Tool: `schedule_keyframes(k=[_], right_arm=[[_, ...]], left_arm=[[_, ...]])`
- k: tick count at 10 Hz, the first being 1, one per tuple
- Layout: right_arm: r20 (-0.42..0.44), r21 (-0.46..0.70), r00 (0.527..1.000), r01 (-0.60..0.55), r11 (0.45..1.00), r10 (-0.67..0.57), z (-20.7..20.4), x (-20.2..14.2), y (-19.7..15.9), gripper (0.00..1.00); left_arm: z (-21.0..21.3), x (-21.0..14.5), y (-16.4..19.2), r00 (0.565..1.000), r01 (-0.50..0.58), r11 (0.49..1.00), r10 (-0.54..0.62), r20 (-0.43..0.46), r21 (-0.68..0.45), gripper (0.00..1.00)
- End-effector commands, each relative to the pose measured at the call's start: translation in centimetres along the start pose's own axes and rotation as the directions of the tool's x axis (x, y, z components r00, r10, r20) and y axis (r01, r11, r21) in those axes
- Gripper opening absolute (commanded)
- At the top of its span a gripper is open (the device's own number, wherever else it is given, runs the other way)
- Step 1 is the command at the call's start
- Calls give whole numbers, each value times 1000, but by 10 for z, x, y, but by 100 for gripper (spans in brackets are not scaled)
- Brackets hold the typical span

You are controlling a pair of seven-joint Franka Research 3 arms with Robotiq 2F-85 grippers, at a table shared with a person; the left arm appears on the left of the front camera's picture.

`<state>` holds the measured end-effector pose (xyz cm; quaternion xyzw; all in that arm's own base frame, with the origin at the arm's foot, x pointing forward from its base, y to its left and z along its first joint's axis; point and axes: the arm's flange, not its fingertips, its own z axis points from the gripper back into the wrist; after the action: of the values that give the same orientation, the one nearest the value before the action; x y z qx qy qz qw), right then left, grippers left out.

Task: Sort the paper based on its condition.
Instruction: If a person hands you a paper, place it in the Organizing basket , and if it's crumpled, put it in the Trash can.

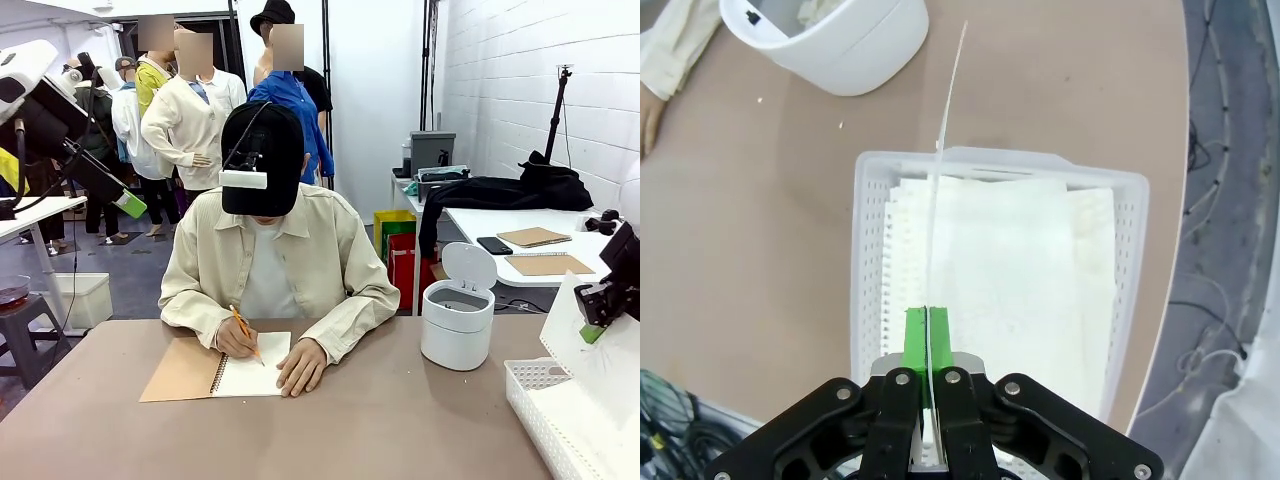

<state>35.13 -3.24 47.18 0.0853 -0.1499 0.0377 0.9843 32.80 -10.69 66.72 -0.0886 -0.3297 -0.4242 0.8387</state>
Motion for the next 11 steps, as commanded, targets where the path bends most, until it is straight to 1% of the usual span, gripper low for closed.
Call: schedule_keyframes(k=[1, 3, 5, 7, 9, 11], right_arm=[[10, 11, 1000, 3, 1000, -4, -27, -12, 0, 0], [-15, 20, 1000, 13, 1000, -13, -41, -23, -4, 0], [-35, 56, 999, 37, 998, -35, -54, -41, -9, 0], [-83, 59, 996, 38, 998, -33, -71, -61, -9, 0], [-121, 66, 992, 49, 997, -41, -86, -73, -7, 0], [-179, 84, 984, 40, 996, -25, -88, -88, -2, 0]], left_arm=[[0, 1, 1, 1000, -4, 1000, 4, 4, 2, 100], [0, 1, 1, 1000, -4, 1000, 4, 4, 2, 100], [0, 1, 1, 1000, -4, 1000, 4, 4, 2, 100], [0, 1, 1, 1000, -4, 1000, 4, 4, 2, 100], [0, 1, 1, 1000, -4, 1000, 4, 4, 2, 100], [0, 1, 1, 1000, -4, 1000, 4, 4, 2, 100]])
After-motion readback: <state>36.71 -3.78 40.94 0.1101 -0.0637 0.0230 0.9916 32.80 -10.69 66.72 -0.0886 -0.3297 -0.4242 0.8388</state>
